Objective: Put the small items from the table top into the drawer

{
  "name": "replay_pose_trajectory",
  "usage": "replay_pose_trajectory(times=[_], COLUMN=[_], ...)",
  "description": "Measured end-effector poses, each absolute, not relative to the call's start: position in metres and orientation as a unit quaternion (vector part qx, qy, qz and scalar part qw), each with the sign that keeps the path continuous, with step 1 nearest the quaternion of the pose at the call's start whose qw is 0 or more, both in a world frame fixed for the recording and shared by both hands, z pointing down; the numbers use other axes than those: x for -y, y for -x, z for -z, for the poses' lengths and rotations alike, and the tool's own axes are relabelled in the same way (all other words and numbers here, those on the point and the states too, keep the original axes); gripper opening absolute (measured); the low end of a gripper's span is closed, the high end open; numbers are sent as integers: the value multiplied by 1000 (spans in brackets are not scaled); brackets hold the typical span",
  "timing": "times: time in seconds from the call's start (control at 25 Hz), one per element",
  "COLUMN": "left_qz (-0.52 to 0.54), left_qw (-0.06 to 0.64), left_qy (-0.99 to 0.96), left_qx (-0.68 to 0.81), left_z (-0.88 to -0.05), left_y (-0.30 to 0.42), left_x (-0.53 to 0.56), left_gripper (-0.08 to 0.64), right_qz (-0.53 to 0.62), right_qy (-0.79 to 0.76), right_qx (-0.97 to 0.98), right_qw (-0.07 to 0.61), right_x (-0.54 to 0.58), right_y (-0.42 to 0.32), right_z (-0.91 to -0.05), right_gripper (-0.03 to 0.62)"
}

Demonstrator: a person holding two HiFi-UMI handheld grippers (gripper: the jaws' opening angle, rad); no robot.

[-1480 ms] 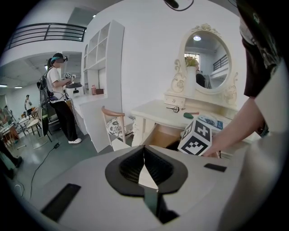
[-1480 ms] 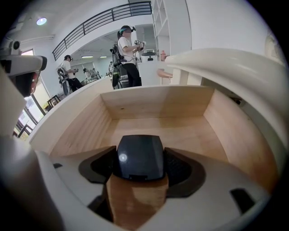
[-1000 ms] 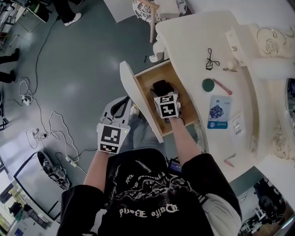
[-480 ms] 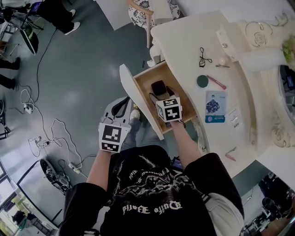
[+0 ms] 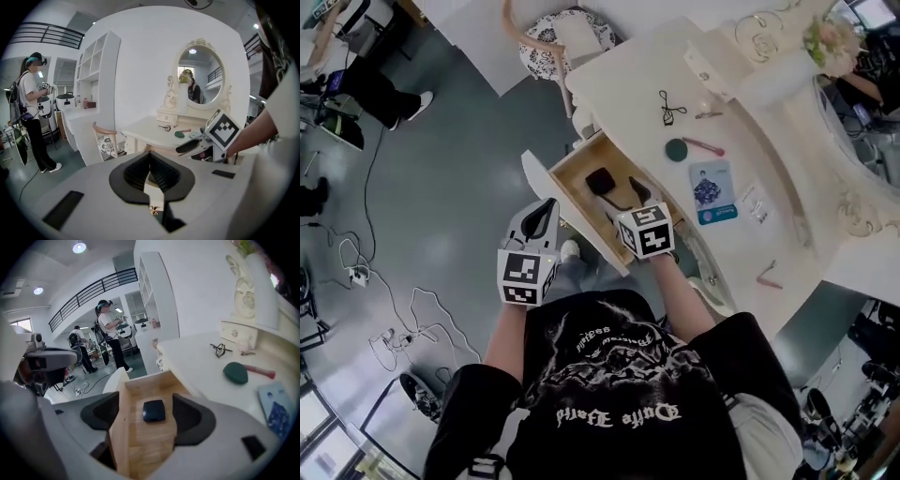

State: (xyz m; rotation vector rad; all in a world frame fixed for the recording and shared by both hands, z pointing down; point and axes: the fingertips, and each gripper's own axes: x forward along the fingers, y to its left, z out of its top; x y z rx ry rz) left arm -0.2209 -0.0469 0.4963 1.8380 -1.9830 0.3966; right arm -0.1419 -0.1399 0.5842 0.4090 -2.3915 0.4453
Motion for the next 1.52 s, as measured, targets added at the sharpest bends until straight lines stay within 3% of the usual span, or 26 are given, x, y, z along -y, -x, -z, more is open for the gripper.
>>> replay_pose_trajectory(times=[0.72, 1.52], left_qz=[-142, -138], left_qw=[180, 173], left_qy=[-753, -824], left_qx=[616, 521], left_z=[-491, -493], left_y=[188, 117], left_x=[93, 123], left_gripper=[15, 15], right_qz=[-192, -196], right_qy=[-301, -420], right_qx=[898, 855], right_qw=[256, 231], right_x=[136, 126], right_y=[65, -23], right_z=[-516, -507], right_gripper=[350, 237])
